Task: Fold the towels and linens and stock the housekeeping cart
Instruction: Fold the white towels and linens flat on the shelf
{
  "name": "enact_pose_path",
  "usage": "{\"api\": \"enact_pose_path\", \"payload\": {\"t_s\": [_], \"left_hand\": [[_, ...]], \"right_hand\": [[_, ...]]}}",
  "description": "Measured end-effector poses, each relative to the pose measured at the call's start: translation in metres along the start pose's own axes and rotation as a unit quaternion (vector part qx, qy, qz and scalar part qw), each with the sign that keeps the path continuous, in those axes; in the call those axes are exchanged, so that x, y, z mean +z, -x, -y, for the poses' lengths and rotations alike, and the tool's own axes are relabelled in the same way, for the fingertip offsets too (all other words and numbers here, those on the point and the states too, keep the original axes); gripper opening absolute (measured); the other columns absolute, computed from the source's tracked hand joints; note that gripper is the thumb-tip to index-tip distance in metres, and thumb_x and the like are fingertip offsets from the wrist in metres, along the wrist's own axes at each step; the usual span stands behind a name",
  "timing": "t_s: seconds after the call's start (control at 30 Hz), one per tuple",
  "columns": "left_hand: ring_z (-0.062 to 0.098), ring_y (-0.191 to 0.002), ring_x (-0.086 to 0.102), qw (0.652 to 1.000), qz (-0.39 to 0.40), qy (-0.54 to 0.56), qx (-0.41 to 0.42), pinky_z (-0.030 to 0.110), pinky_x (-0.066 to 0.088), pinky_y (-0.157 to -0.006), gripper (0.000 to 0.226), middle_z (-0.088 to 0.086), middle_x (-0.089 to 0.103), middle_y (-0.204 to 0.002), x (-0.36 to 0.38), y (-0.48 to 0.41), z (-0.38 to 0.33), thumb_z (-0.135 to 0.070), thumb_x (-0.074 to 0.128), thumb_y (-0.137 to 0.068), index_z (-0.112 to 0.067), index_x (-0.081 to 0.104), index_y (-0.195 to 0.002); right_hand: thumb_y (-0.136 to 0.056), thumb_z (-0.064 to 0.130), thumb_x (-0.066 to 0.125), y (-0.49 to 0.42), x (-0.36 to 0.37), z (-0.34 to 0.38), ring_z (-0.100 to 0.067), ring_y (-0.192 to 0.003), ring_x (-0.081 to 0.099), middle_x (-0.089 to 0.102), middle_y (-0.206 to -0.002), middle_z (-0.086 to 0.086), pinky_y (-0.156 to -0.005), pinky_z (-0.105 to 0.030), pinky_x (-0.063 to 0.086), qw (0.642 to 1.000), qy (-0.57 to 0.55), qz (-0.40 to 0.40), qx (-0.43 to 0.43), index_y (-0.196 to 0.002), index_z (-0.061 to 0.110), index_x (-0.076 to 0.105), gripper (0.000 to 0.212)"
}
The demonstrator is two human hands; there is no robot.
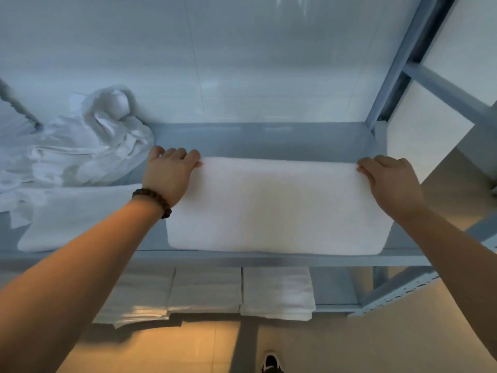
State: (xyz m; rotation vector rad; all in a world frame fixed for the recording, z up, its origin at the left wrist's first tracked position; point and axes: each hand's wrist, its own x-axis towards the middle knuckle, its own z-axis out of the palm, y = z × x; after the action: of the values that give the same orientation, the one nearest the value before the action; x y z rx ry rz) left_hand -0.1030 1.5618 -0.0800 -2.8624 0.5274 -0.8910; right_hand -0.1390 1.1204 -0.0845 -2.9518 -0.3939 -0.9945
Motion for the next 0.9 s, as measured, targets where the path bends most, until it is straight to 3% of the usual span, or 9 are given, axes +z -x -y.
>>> {"api": "enact_pose_path", "payload": {"t_s": [0.1, 0.23, 0.47, 0.6, 0.7, 0.8, 0.9], "left_hand": [[0.031, -0.063, 0.055, 0.998, 0.055, -0.023, 0.01, 0.04, 0.032, -0.071, 0.008, 0.009, 0.054, -0.065, 0.049, -0.029, 0.004, -0.016, 0.059, -0.094, -0.009, 0.06, -0.09], [0.027, -0.078, 0.056, 0.99, 0.129, -0.051, -0.006, 0.038, 0.026, -0.076, 0.017, 0.003, 0.056, -0.077, 0.124, -0.045, 0.001, -0.027, 0.042, -0.101, -0.018, 0.056, -0.101], [0.023, -0.094, 0.052, 0.974, 0.2, -0.098, -0.045, 0.039, 0.029, -0.085, 0.022, -0.001, 0.058, -0.095, 0.21, -0.041, -0.015, -0.027, 0.033, -0.101, -0.023, 0.053, -0.107], [0.023, -0.095, 0.049, 0.968, 0.216, -0.104, -0.071, 0.042, 0.031, -0.091, 0.024, 0.001, 0.057, -0.096, 0.221, -0.038, -0.02, -0.022, 0.032, -0.098, -0.021, 0.055, -0.106], [0.029, -0.116, 0.042, 0.962, 0.227, -0.112, -0.1, 0.055, 0.022, -0.107, 0.03, 0.008, 0.051, -0.119, 0.214, -0.035, -0.023, -0.02, 0.035, -0.097, -0.019, 0.053, -0.121], [0.03, -0.138, 0.025, 0.972, 0.206, -0.015, -0.11, 0.056, 0.008, -0.113, 0.039, 0.012, 0.036, -0.145, 0.2, -0.034, -0.05, -0.029, 0.038, -0.099, -0.018, 0.045, -0.137], [0.025, -0.147, 0.011, 0.97, 0.215, 0.102, -0.059, 0.049, 0.006, -0.116, 0.052, 0.007, 0.022, -0.158, 0.186, -0.033, -0.105, -0.041, 0.031, -0.099, -0.023, 0.032, -0.148]], "right_hand": [[-0.092, 0.003, 0.057, -0.025, 0.046, -0.019, -0.039, -0.068, 0.058, 0.059, -0.074, -0.021, -0.067, -0.045, 0.042, 0.997, 0.015, 0.074, -0.015, -0.096, -0.001, 0.065, 0.01], [-0.1, 0.019, 0.043, -0.044, 0.115, -0.033, -0.036, -0.082, 0.058, 0.062, -0.086, -0.017, -0.074, -0.042, 0.035, 0.989, 0.045, 0.143, -0.015, -0.102, 0.006, 0.062, 0.023], [-0.099, 0.029, 0.04, -0.034, 0.217, -0.03, -0.026, -0.104, 0.054, 0.062, -0.105, -0.005, -0.085, -0.038, 0.032, 0.966, 0.083, 0.245, 0.033, -0.106, 0.021, 0.058, 0.02], [-0.098, 0.033, 0.043, -0.03, 0.229, -0.031, -0.029, -0.103, 0.053, 0.062, -0.103, -0.008, -0.088, -0.04, 0.032, 0.97, 0.099, 0.219, 0.045, -0.105, 0.017, 0.06, 0.025], [-0.095, 0.033, 0.05, -0.03, 0.222, -0.027, -0.032, -0.109, 0.048, 0.058, -0.111, -0.012, -0.097, -0.045, 0.029, 0.966, 0.12, 0.212, 0.083, -0.11, 0.014, 0.061, 0.026], [-0.091, 0.021, 0.057, -0.031, 0.21, 0.003, -0.036, -0.113, 0.047, 0.057, -0.117, -0.018, -0.101, -0.047, 0.029, 0.98, 0.028, 0.151, 0.13, -0.11, 0.007, 0.063, 0.025], [-0.091, 0.016, 0.051, -0.032, 0.205, 0.065, -0.032, -0.121, 0.047, 0.056, -0.127, -0.014, -0.104, -0.044, 0.031, 0.981, -0.064, 0.154, 0.097, -0.118, 0.01, 0.061, 0.03]]}}
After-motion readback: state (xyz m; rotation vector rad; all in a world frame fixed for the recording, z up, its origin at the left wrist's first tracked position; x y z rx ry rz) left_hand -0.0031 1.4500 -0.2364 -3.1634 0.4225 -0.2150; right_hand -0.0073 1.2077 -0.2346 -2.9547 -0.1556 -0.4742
